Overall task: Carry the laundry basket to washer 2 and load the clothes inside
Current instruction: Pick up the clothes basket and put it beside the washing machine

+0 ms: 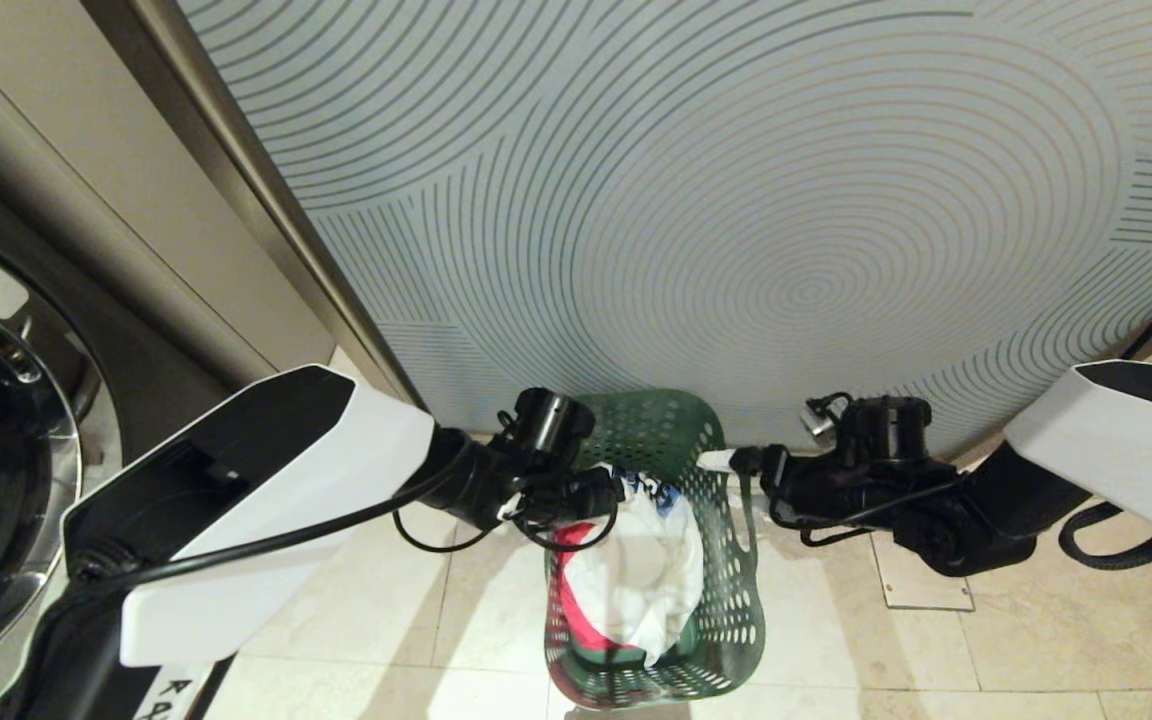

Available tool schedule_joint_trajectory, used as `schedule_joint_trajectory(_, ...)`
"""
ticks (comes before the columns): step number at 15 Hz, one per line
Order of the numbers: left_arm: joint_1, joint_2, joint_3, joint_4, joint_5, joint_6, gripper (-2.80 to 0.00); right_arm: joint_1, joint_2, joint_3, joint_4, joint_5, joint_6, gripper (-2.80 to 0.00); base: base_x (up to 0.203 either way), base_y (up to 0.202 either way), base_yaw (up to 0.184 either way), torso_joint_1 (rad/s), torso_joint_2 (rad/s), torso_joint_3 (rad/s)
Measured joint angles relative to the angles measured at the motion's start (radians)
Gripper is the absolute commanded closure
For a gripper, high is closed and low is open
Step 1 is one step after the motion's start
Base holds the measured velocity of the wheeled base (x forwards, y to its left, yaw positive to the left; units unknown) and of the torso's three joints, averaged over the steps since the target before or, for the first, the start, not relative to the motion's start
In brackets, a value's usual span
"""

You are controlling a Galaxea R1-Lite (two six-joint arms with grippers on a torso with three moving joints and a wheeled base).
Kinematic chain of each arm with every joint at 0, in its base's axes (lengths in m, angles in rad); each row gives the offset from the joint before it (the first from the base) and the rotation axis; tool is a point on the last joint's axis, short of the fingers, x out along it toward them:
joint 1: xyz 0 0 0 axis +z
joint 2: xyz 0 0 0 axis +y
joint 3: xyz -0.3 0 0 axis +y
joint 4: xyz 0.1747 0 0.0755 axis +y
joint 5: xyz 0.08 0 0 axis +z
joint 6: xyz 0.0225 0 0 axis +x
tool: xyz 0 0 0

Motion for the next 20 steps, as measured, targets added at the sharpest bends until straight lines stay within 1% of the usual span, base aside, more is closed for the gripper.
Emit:
schedule_joint_trajectory(1,-0.001,0.000,-0.002,0.001,0.000,0.000,-2.80,-0.006,0.006,0.001,-0.004,0.018,-0.005,-2.80,0.000,0.000,0.000,0.000,0.00,0.000)
schedule_joint_trajectory(3,-0.004,0.001,-0.008,0.000,0.000,0.000,-2.80,-0.015,0.027,-0.003,-0.030,0.023,-0.013,-2.80,0.000,0.000,0.000,0.000,0.00,0.000)
schedule_joint_trajectory(5,-0.007,0.004,-0.013,0.000,0.000,0.000,-2.80,-0.021,0.048,-0.011,-0.053,0.020,-0.014,-2.80,0.000,0.000,0.000,0.000,0.00,0.000)
schedule_joint_trajectory(13,-0.022,0.024,-0.032,0.002,0.002,0.000,-2.80,-0.024,0.083,-0.038,-0.061,0.010,-0.010,-2.80,0.000,0.000,0.000,0.000,0.00,0.000)
schedule_joint_trajectory(16,-0.027,0.030,-0.035,0.002,0.004,0.000,-2.80,-0.022,0.091,-0.046,-0.060,-0.013,-0.013,-2.80,0.000,0.000,0.000,0.000,0.00,0.000)
schedule_joint_trajectory(17,-0.029,0.034,-0.035,0.001,0.004,0.000,0.00,-0.022,0.093,-0.046,-0.060,-0.014,-0.013,0.00,0.000,0.000,0.000,0.000,0.00,0.000)
schedule_joint_trajectory(20,-0.034,0.041,-0.035,0.000,0.032,-0.002,0.00,-0.021,0.095,-0.047,-0.060,-0.015,-0.013,0.00,0.000,0.000,0.000,0.000,0.00,0.000)
